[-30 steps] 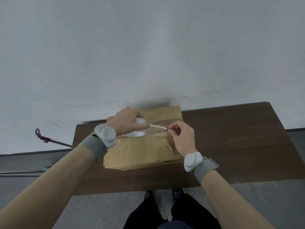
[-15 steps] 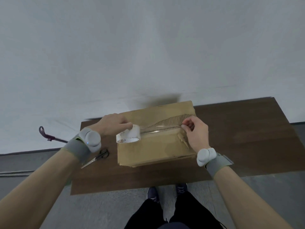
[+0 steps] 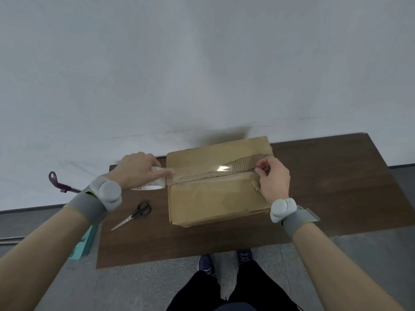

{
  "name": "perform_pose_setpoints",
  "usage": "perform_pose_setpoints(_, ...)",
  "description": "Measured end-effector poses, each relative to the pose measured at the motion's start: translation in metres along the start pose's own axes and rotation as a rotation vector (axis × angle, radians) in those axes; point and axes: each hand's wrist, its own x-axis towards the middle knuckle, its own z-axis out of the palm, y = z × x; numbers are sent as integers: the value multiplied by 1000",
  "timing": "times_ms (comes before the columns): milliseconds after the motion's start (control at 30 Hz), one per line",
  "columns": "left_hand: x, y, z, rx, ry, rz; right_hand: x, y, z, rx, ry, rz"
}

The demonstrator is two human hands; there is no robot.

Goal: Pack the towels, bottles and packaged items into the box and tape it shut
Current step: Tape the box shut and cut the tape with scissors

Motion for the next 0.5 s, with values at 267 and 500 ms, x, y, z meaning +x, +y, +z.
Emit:
perform_pose_setpoints(267,-9,-26,0,-373,-42,-34,-17,-22,18,-24,45,-3)
perform_pose_setpoints(500,-9,-23,16,-268,83,0,-40,-45,57,-38,-44,-81)
